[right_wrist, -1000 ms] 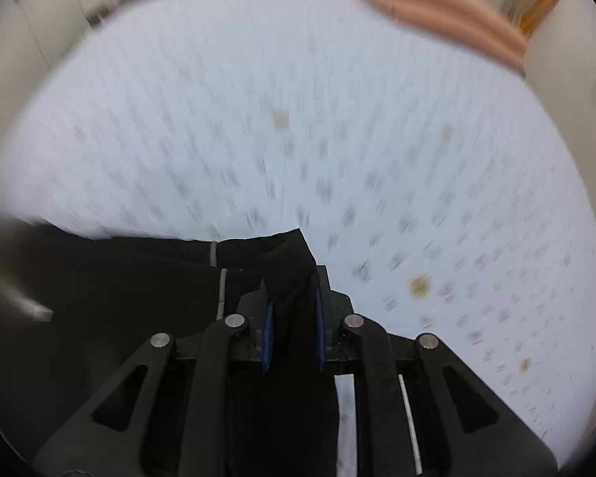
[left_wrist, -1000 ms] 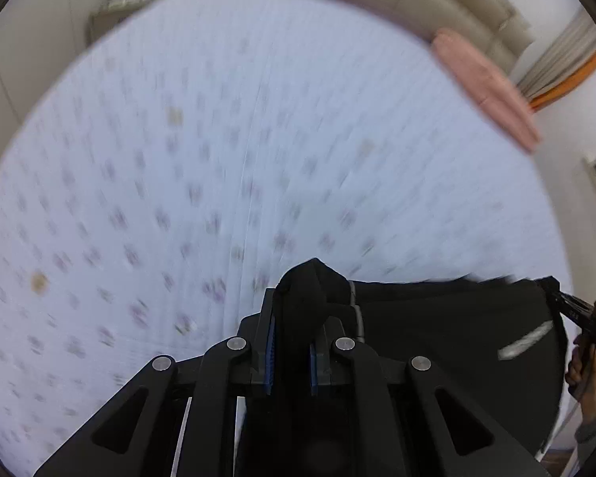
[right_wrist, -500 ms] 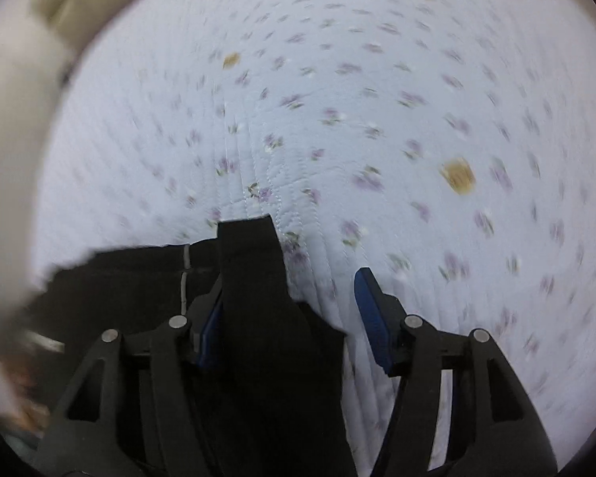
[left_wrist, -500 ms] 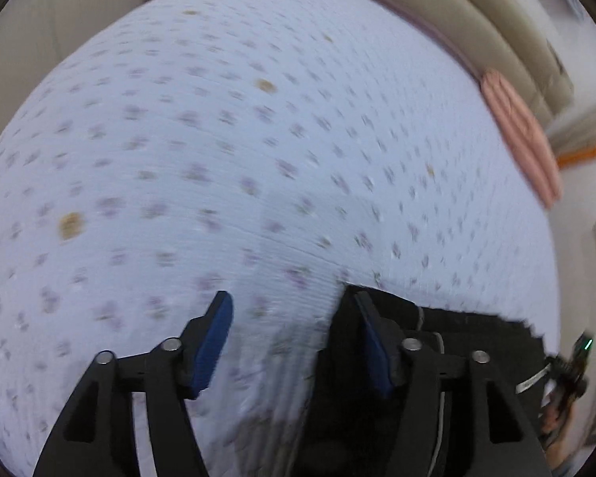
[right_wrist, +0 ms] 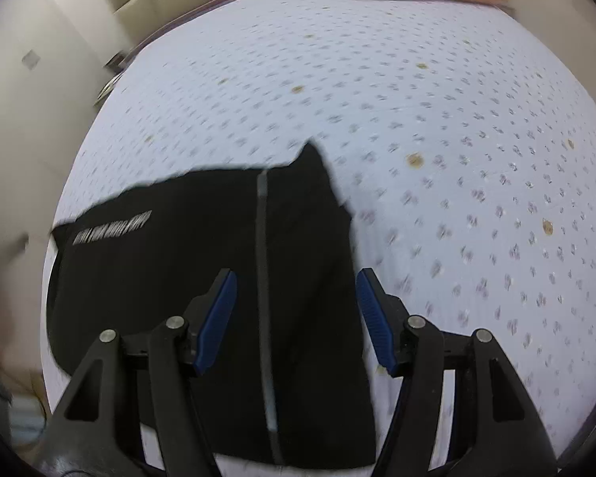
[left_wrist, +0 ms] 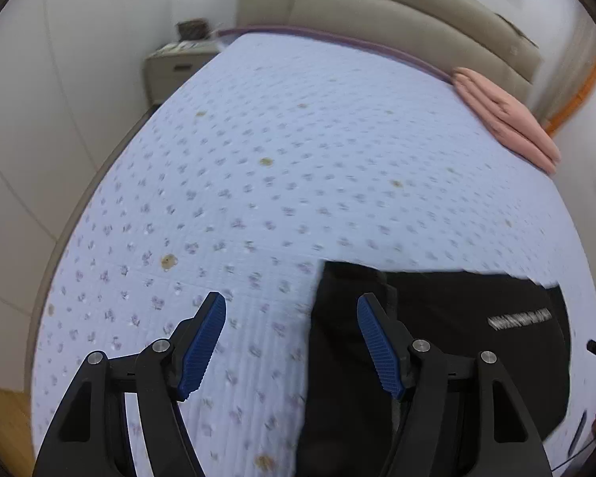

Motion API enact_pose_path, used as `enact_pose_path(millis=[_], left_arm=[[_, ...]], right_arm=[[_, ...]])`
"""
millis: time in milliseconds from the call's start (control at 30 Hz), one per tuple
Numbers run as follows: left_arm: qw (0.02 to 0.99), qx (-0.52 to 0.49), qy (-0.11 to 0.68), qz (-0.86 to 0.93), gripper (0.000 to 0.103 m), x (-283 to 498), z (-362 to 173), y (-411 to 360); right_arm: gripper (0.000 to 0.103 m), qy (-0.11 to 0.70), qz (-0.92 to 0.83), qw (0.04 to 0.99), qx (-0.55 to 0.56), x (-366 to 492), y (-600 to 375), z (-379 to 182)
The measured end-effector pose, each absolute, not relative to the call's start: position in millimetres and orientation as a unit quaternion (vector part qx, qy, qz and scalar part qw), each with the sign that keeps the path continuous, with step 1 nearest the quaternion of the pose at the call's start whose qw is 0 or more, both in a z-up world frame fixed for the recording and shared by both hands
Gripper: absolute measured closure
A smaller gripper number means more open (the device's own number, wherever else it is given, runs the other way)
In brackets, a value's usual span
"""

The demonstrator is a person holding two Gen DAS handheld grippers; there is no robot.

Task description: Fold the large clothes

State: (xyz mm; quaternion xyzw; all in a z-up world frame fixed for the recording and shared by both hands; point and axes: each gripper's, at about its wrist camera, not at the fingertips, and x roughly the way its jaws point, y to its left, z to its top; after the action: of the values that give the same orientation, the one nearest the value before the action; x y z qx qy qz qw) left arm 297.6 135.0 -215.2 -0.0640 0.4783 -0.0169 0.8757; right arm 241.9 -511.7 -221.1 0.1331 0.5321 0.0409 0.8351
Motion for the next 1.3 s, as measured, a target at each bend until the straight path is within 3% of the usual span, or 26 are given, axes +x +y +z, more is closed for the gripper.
enact_pose_path(millis=[200, 400, 500, 733, 1000, 1133, 1300], left_arm=[[0.882, 0.004, 0.466, -0.071, 0.032, 221, -204, 32], [0.876, -0.027, 0.47, -0.109, 0.032, 190, -244, -53], [0.86, -0.007, 0.501, -0.098, 0.032, 199, -280, -77], [0.846, -0.002, 0.528, -0.075, 0.019, 219, -324, -89], [0.855, -0.036, 0.511, -0.077, 0.018, 219, -288, -80], [0.879, -0.054, 0.471, -0.043, 0.018, 235, -256, -59], [0.844, -0.084, 0.529, -0.016, 0.017, 283, -304, -38]], right_arm=[[0.042, 0.534, 0.062, 0.834, 0.122, 217, -451, -228], [0.041, 0.518, 0.07, 0.844, 0.121, 228, -407, -237], [0.041, 0.55, 0.073, 0.826, 0.096, 242, -391, -272], [0.037, 0.56, 0.058, 0.825, 0.046, 248, -381, -313], [0.036, 0.545, 0.093, 0.83, 0.07, 262, -396, -271], [0.026, 0.511, 0.091, 0.851, 0.08, 297, -395, -247], [0.031, 0.562, 0.048, 0.823, 0.065, 353, -387, -295]])
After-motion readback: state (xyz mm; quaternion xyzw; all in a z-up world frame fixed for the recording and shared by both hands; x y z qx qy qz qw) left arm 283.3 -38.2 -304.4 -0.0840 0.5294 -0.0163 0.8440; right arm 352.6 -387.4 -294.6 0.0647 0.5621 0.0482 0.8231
